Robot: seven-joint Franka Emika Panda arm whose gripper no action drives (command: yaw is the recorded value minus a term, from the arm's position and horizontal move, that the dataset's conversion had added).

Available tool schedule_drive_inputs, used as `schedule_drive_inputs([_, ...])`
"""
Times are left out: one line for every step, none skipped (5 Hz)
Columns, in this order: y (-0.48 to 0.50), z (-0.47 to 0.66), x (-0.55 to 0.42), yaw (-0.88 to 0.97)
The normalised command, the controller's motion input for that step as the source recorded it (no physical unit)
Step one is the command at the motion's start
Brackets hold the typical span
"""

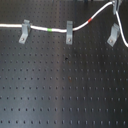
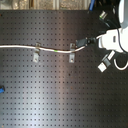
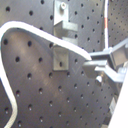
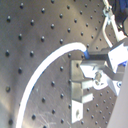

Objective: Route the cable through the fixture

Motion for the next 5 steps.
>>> schedule_drive_inputs([0.379,0.05,-0.045,0.13])
schedule_drive_inputs([0.509,0.02,-0.055,0.37])
schedule_drive_inputs([0.078,0.36,0.010,0.00])
schedule_drive_inputs([0.023,0.72,-0.092,-0.28])
schedule_drive_inputs([-0.050,0.33,-0.167,-0.41])
